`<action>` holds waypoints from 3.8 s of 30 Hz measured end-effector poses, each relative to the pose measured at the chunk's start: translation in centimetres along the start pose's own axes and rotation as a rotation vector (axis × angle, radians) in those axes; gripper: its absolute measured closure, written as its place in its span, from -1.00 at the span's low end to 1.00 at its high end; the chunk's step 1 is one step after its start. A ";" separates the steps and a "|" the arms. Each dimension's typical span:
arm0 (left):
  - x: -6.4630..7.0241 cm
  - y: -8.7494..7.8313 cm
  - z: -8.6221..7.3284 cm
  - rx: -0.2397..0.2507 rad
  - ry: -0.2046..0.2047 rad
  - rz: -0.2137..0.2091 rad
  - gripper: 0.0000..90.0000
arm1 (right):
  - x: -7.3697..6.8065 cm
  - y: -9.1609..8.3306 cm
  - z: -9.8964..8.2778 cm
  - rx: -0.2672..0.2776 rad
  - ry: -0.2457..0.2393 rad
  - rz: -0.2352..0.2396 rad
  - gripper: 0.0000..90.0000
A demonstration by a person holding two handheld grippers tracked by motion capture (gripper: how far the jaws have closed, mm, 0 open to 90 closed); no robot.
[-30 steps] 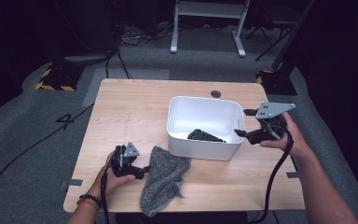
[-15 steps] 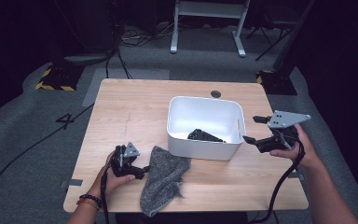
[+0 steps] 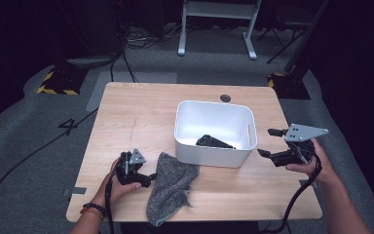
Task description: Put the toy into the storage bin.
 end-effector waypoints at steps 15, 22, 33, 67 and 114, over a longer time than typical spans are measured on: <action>0.0 0.0 0.0 -0.002 0.000 0.000 -0.70 | -1.4 1.5 -4.1 -0.090 0.013 0.011 -0.52; 0.0 0.0 0.0 -0.001 0.000 -0.001 -0.70 | -1.9 2.3 -5.8 -0.134 0.014 0.013 -0.52; 0.0 0.0 0.0 -0.001 0.000 -0.001 -0.70 | -2.5 3.2 -8.7 -0.205 0.020 0.022 -0.52; 0.0 0.0 0.0 -0.001 0.001 -0.004 -0.71 | -2.2 1.5 -16.6 -0.190 0.245 -0.011 -0.56; 0.1 0.1 0.1 -0.002 0.007 -0.015 -0.71 | -1.5 0.8 -17.5 -0.146 0.304 -0.107 -0.65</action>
Point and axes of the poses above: each handheld gripper's, and its own axes: y roughly forward along the jaws, z roughly out of its top, x roughly to its right, the point moved 9 cm from there along y, roughly forward along the jaws, and after that the axes turned 8 degrees about x, right-handed, at the moved point
